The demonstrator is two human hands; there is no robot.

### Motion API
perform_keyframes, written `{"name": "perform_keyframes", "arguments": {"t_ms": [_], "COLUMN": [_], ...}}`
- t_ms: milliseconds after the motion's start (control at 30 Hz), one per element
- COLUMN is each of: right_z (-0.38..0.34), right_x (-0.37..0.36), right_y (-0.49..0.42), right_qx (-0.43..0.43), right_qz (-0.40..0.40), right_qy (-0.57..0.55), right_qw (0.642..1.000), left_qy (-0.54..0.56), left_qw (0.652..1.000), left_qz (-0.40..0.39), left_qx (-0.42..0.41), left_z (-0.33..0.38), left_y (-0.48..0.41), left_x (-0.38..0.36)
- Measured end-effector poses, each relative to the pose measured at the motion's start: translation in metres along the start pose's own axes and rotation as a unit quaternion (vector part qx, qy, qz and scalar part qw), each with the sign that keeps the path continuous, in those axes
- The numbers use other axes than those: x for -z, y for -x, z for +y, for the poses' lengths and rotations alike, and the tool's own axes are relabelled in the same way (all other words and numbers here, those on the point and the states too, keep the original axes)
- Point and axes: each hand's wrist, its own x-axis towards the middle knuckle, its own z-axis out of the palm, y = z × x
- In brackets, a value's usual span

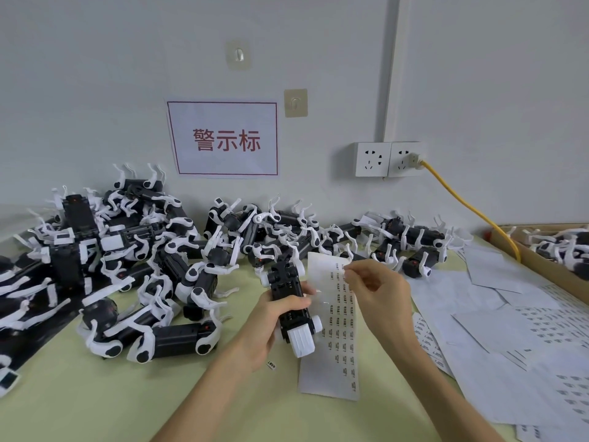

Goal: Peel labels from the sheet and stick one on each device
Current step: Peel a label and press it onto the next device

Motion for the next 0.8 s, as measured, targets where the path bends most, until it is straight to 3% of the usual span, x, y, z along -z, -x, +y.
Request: {"name": "perform_keyframes", "arguments": {"t_ms": [167,267,433,800], "right_z": [-0.001,-0.003,-0.005,-0.003], "right_x": [-0.002,-0.004,-0.003,-0.007], "right_y": [0.001,0.002,0.005,0.008], "right_qx": [-0.019,-0.03,-0.029,-0.032], "right_qz": [-0.028,-0.049,-0.089,-0.064], "right_qy": [-0.027,-0.047,-0.072,-0.022], "right_qw": [0.999,0.997,0.993,0.997], "left_qy": [0.035,0.095,0.125,0.067], "left_qw": [0.991,0.99,0.99,0.995], "left_qz": [0.127,0.081,-0.041,-0.076], "left_qx": [-0.026,-0.064,-0.047,-0.011], "left_z": [-0.004,0.0,0.005,0.001], "left_y": [-0.009,-0.009,0.001,0.003], "left_x": [0.01,0.015,0.006,-0.003]}}
